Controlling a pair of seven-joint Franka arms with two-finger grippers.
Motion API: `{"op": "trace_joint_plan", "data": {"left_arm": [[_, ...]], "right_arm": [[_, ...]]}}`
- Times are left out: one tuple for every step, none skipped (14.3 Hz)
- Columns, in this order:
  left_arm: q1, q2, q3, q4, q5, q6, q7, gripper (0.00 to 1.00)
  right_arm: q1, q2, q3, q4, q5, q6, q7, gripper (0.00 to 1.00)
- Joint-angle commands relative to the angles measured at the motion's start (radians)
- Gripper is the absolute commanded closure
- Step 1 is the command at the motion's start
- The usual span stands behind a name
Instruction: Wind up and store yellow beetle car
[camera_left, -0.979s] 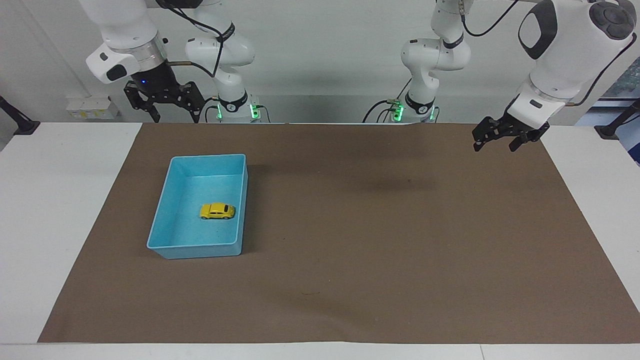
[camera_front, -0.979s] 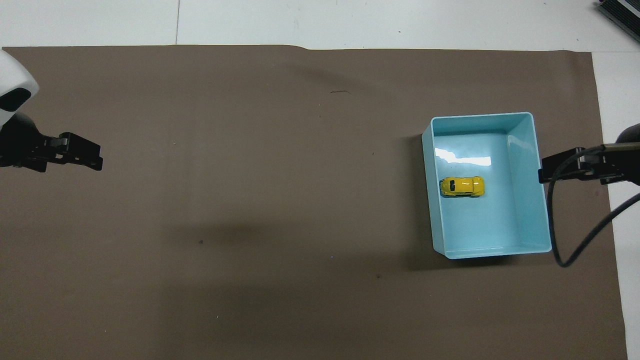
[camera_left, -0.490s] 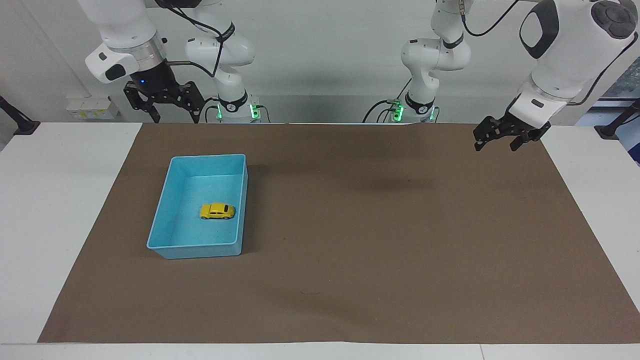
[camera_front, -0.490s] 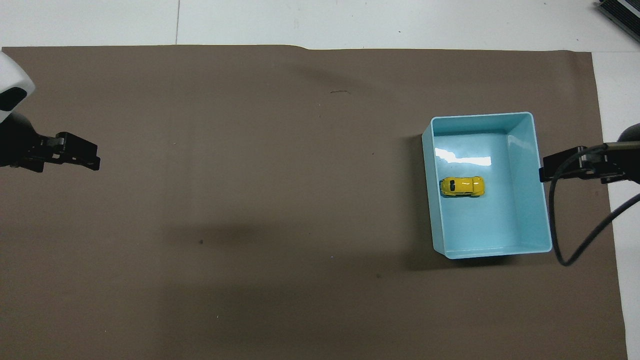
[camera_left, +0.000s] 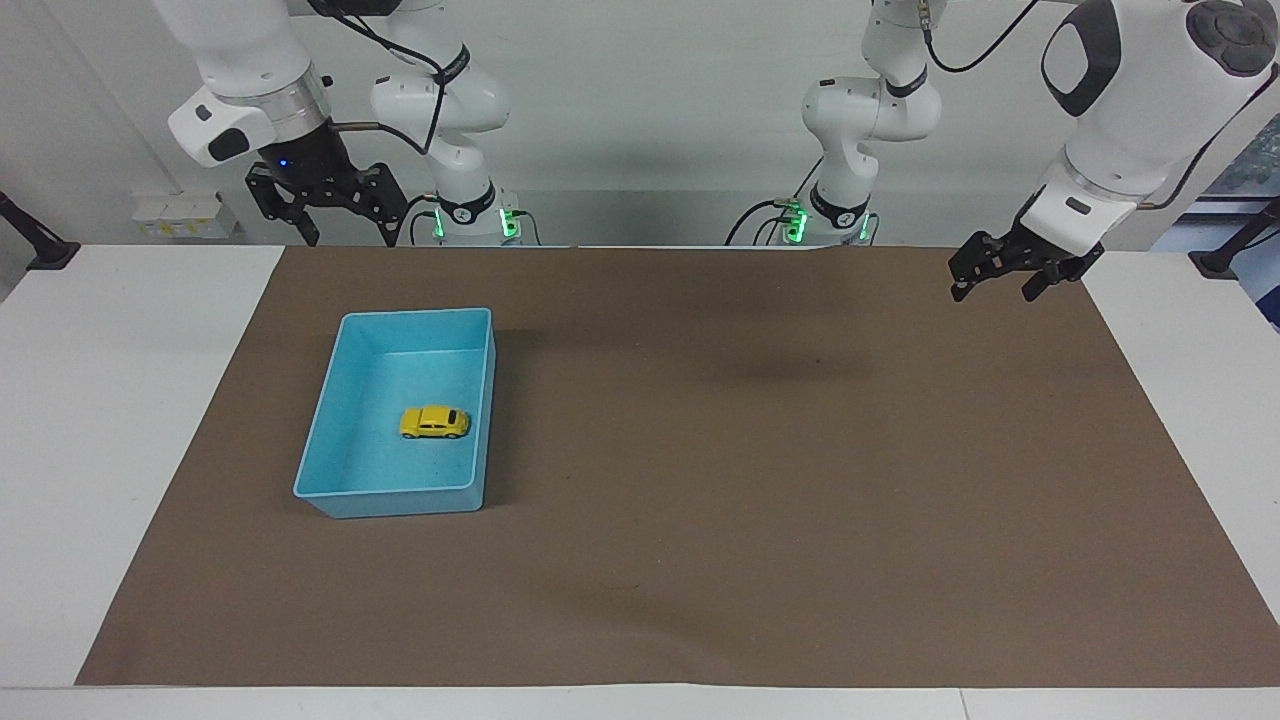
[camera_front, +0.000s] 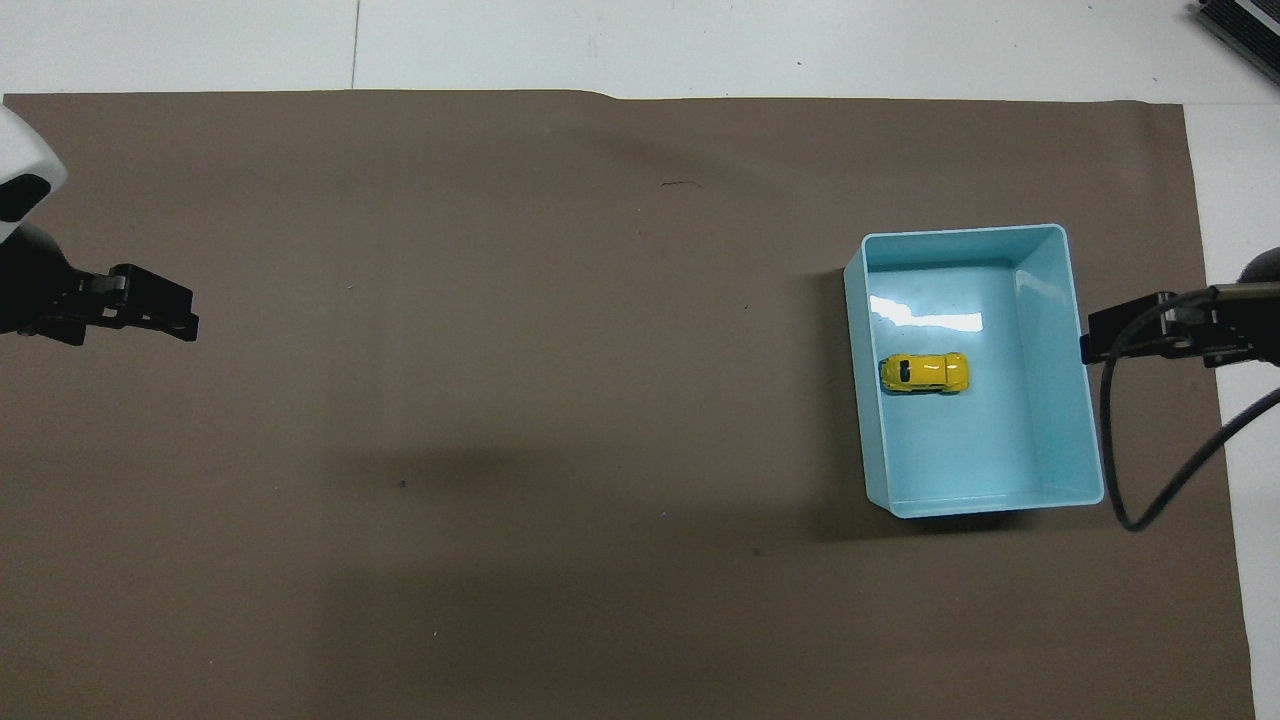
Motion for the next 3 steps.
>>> {"op": "trace_joint_plan", "data": {"left_arm": [[0.010, 0.000, -0.008, 0.017, 0.002, -0.023, 0.015, 0.00], [0.013, 0.000, -0.008, 0.017, 0.000, -0.024, 0.015, 0.00], [0.011, 0.000, -0.006, 0.017, 0.000, -0.029, 0.015, 0.00]], "right_arm": [[-0.013, 0.002, -0.001, 0.002, 0.018, 0.007, 0.008, 0.00], [-0.012, 0.000, -0.001, 0.001, 0.017, 0.006, 0.005, 0.00], [-0.012, -0.001, -0.001, 0.001, 0.018, 0.007, 0.007, 0.00]]}}
